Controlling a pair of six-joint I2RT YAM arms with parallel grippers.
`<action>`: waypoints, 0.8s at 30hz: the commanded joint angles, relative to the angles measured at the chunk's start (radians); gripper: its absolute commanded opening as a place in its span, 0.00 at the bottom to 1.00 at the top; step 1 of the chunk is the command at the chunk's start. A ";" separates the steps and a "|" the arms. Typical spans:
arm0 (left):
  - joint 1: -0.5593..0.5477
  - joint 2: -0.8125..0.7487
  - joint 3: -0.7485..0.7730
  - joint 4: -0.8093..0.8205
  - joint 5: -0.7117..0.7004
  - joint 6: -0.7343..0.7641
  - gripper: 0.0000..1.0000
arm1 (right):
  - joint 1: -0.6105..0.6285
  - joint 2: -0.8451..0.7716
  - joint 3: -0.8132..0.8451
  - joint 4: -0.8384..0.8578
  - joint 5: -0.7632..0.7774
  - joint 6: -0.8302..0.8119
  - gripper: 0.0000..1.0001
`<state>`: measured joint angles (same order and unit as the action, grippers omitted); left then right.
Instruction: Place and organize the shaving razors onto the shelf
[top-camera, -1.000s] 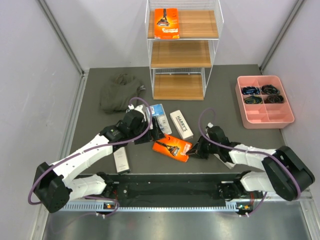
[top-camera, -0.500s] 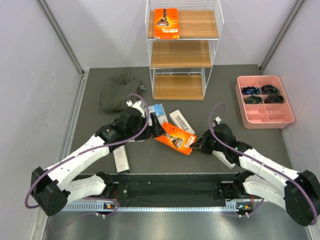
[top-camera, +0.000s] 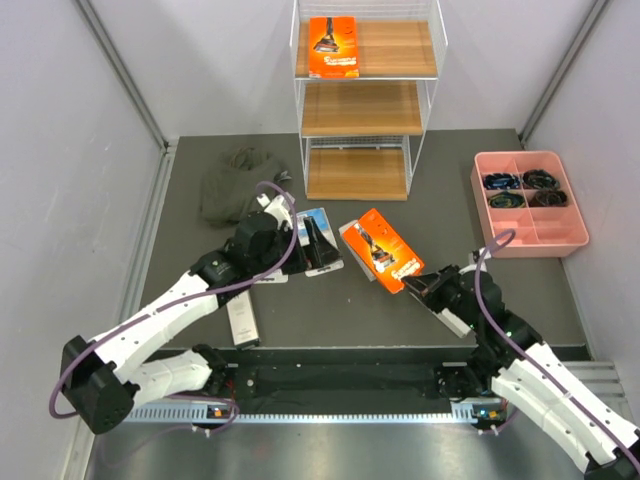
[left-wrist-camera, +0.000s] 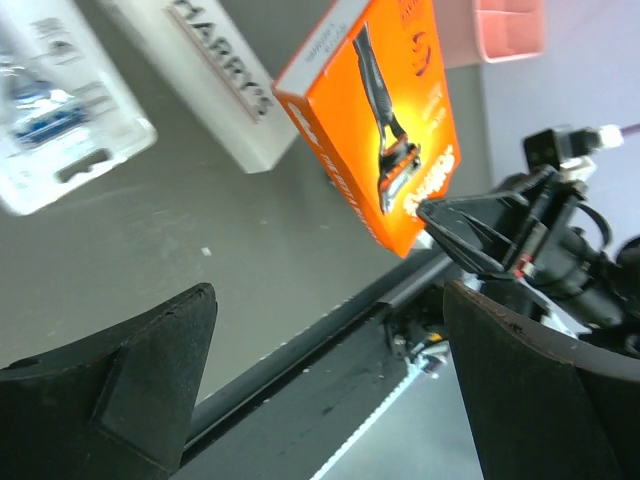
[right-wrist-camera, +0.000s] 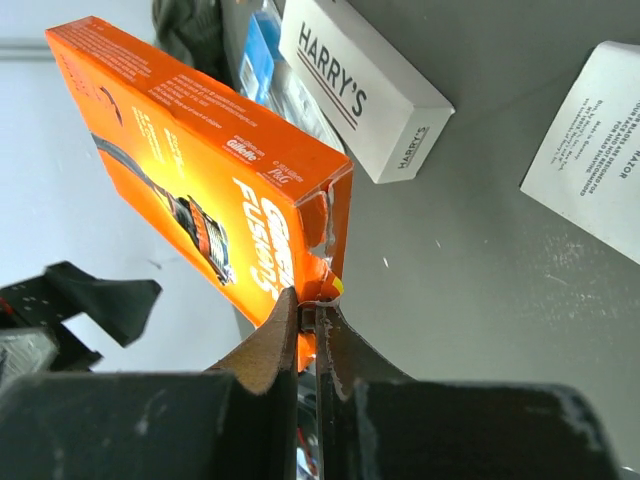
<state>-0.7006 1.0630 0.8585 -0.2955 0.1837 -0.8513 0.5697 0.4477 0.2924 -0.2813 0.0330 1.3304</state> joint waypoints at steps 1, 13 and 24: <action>0.003 0.009 -0.076 0.286 0.124 -0.058 0.99 | 0.009 -0.029 0.011 0.010 0.041 0.066 0.00; 0.003 0.107 -0.196 0.647 0.191 -0.163 0.97 | 0.010 0.048 0.091 0.073 -0.064 0.030 0.00; 0.001 0.261 -0.124 0.687 0.214 -0.158 0.92 | 0.009 0.063 0.123 0.102 -0.113 0.016 0.00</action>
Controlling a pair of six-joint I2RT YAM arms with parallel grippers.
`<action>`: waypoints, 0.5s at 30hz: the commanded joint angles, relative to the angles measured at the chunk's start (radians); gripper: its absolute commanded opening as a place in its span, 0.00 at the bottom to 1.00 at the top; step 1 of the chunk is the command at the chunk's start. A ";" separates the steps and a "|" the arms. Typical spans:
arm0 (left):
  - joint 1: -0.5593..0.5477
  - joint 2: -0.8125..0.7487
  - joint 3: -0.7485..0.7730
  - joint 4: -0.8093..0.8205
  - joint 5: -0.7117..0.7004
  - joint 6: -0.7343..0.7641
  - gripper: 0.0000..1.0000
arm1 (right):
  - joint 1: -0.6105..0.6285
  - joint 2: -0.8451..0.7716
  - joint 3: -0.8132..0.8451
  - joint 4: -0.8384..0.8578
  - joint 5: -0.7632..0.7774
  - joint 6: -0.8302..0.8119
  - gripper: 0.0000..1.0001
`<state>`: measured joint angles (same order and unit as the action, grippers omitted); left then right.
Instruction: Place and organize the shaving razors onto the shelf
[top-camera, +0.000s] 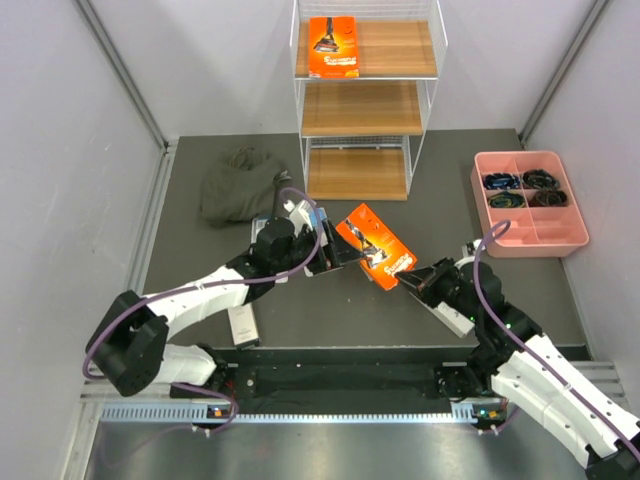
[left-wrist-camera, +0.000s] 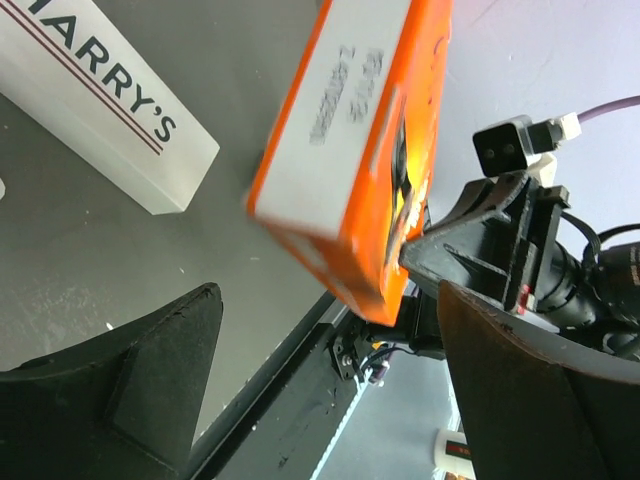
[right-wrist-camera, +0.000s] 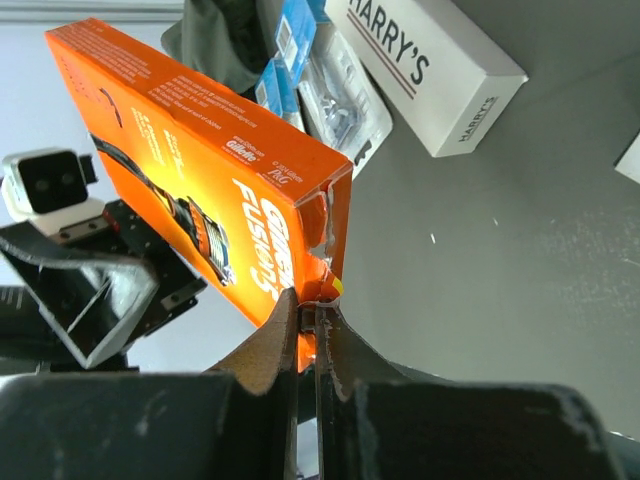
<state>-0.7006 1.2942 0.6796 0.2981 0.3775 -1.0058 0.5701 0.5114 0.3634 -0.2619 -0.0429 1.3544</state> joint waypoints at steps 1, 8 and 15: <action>0.001 0.033 0.060 0.099 0.020 -0.002 0.91 | 0.008 -0.001 0.051 0.084 -0.043 -0.008 0.00; 0.003 0.045 0.060 0.173 0.003 -0.004 0.85 | 0.011 -0.005 0.025 0.093 -0.086 0.006 0.00; 0.003 0.050 0.057 0.220 -0.009 -0.014 0.64 | 0.016 0.001 -0.009 0.156 -0.118 0.018 0.00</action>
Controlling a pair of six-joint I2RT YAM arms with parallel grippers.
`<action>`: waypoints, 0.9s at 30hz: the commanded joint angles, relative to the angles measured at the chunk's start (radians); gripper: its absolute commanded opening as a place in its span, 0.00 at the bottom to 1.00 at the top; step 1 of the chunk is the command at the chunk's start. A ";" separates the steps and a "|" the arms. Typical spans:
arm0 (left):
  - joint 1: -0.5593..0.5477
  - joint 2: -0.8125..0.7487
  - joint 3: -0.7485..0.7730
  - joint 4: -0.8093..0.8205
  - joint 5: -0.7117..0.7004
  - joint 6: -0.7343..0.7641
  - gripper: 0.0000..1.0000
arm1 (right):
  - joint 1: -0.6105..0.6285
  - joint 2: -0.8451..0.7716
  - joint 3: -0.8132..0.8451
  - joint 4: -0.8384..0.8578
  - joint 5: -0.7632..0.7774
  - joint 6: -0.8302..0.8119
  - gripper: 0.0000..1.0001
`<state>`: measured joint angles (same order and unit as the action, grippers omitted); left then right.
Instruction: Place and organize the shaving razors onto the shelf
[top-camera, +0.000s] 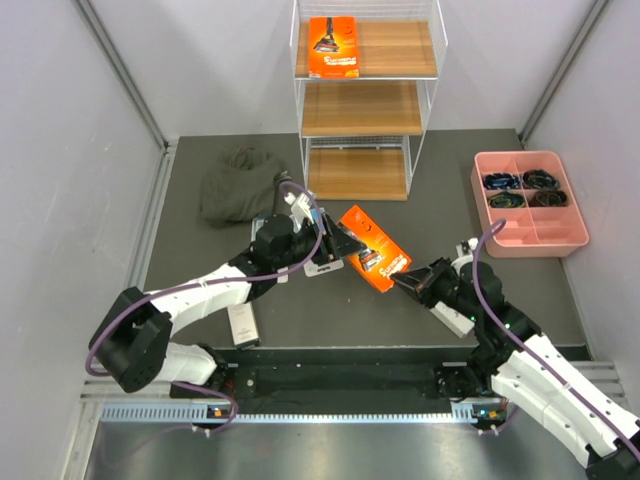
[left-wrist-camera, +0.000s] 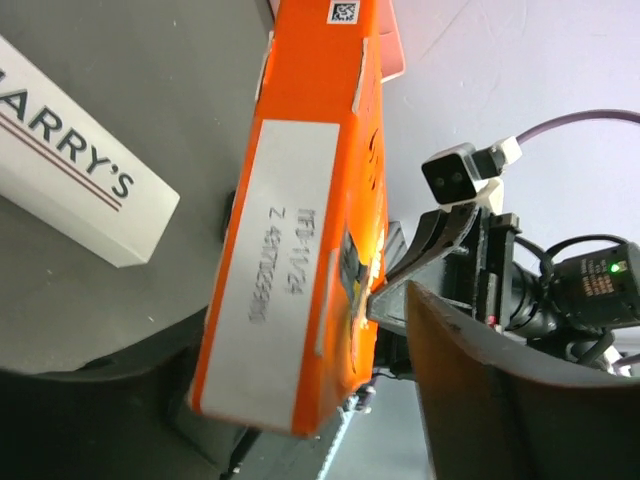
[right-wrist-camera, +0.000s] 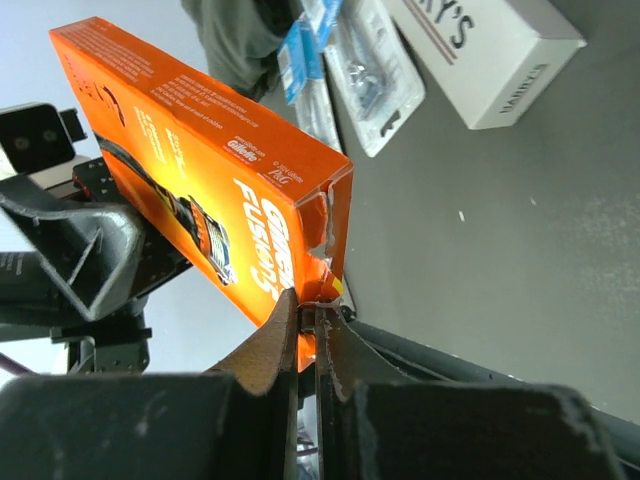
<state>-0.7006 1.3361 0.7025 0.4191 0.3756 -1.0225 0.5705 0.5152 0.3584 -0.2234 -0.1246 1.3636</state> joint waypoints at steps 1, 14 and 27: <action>0.001 0.011 0.038 0.099 -0.006 0.002 0.57 | 0.015 -0.003 -0.007 0.127 -0.043 0.009 0.00; 0.078 0.003 0.055 0.017 0.031 0.016 0.31 | 0.015 0.028 -0.010 0.217 -0.083 -0.014 0.47; 0.355 0.178 0.123 0.256 0.630 -0.140 0.30 | 0.017 0.086 -0.059 0.438 -0.167 -0.061 0.91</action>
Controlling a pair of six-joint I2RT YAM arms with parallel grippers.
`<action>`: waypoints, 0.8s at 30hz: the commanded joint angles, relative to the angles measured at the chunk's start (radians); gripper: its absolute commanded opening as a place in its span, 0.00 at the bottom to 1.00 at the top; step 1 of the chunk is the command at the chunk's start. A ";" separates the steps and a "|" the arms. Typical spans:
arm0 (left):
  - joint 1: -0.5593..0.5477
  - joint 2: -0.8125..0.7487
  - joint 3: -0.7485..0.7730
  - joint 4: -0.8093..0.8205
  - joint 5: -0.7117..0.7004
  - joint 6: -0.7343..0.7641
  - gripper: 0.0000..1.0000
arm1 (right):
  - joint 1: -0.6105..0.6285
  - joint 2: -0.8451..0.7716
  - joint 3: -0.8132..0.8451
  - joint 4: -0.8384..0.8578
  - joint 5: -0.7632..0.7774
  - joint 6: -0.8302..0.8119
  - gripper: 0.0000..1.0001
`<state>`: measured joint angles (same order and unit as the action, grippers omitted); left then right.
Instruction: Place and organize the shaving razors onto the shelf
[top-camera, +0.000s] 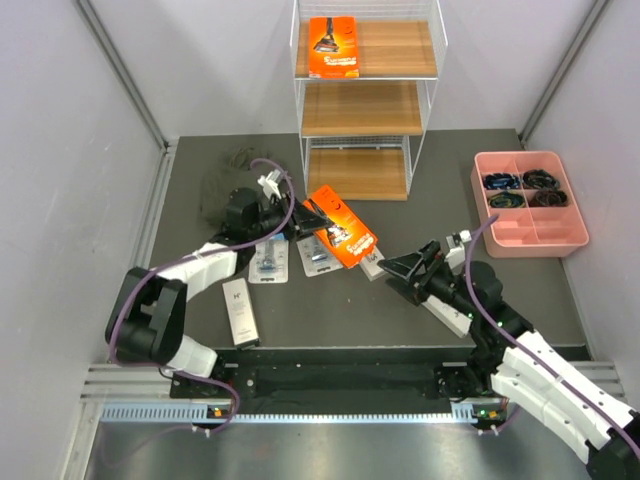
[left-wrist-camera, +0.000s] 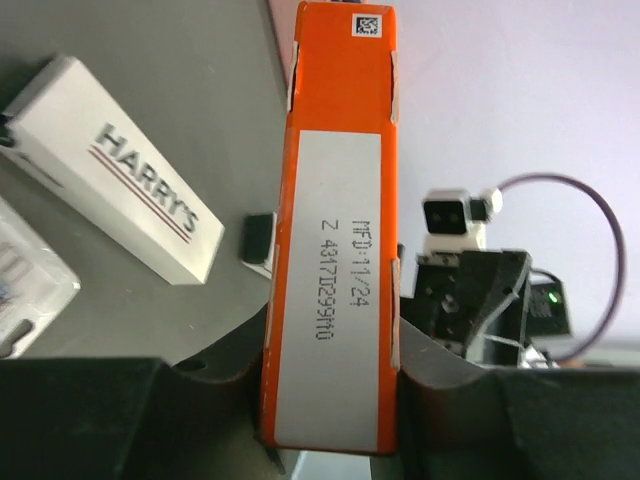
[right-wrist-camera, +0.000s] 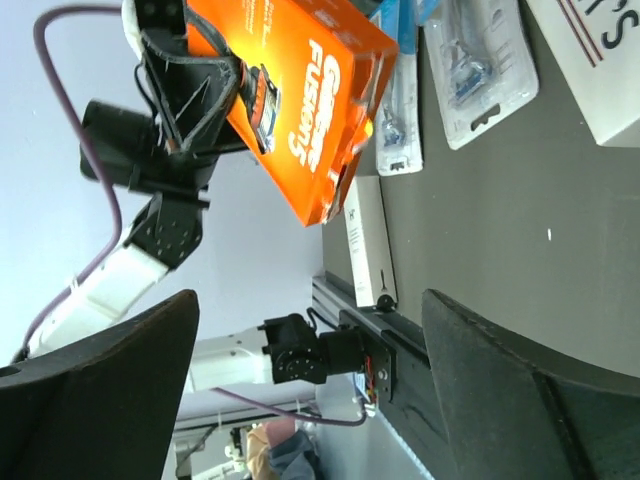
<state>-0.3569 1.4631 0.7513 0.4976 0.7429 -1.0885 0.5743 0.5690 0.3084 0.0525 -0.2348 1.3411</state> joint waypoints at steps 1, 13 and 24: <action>0.013 0.081 0.077 0.247 0.283 -0.097 0.29 | 0.013 0.069 0.000 0.202 -0.069 -0.046 0.92; 0.015 0.324 -0.017 1.157 0.311 -0.737 0.23 | 0.018 0.330 0.098 0.383 -0.156 -0.109 0.72; 0.015 0.300 -0.012 1.020 0.302 -0.639 0.20 | 0.059 0.275 0.098 0.368 -0.123 -0.123 0.67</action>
<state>-0.3431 1.8221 0.7296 1.2392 1.0321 -1.8011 0.5953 0.8795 0.3691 0.3660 -0.3656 1.2366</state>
